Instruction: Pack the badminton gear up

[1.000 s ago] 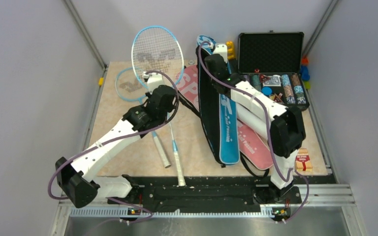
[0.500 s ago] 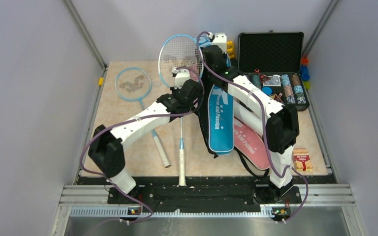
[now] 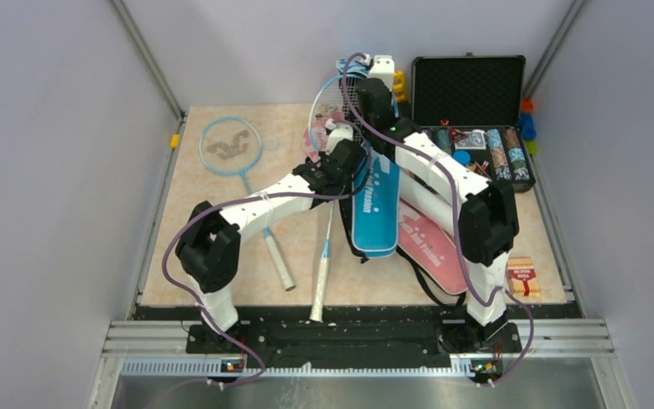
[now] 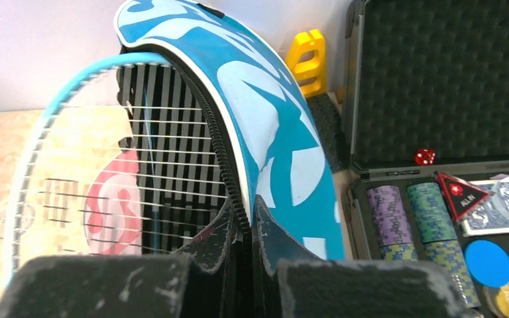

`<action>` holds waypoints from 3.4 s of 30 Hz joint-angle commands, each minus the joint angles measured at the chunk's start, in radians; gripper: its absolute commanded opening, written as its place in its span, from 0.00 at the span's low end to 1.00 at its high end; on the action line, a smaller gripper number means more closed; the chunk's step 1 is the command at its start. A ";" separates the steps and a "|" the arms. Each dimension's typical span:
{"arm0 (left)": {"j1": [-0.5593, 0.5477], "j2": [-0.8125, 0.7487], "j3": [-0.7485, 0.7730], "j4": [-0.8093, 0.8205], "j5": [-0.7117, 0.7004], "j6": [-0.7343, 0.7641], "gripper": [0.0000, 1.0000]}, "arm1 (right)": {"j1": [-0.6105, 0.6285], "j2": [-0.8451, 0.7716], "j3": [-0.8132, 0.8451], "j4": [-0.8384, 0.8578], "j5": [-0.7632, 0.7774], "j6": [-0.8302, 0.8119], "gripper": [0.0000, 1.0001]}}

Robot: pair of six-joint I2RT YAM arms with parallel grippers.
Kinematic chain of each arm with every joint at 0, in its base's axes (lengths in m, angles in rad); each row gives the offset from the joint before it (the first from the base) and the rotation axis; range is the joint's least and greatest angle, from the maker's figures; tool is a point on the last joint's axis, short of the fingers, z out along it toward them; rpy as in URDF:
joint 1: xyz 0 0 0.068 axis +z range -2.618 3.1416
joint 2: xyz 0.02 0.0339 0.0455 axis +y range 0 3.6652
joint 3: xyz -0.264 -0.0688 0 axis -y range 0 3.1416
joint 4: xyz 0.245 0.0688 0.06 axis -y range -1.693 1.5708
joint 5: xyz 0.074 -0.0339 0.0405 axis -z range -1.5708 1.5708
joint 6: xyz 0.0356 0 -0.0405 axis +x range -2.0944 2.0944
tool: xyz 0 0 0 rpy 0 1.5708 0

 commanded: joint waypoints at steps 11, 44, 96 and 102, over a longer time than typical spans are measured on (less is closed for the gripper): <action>-0.121 0.100 0.053 -0.303 0.184 0.048 0.00 | -0.005 -0.159 -0.311 0.274 -0.477 0.054 0.00; 0.088 -0.328 -0.356 0.101 0.694 0.106 0.64 | -0.128 -0.296 -0.715 0.501 -1.047 0.353 0.00; 0.044 -0.552 -0.728 0.855 0.374 -0.405 0.00 | 0.162 -0.367 -1.078 1.115 -1.193 1.220 0.00; 0.043 -0.688 -0.733 0.732 0.339 -0.344 0.00 | 0.139 -0.294 -0.988 1.162 -1.261 1.333 0.00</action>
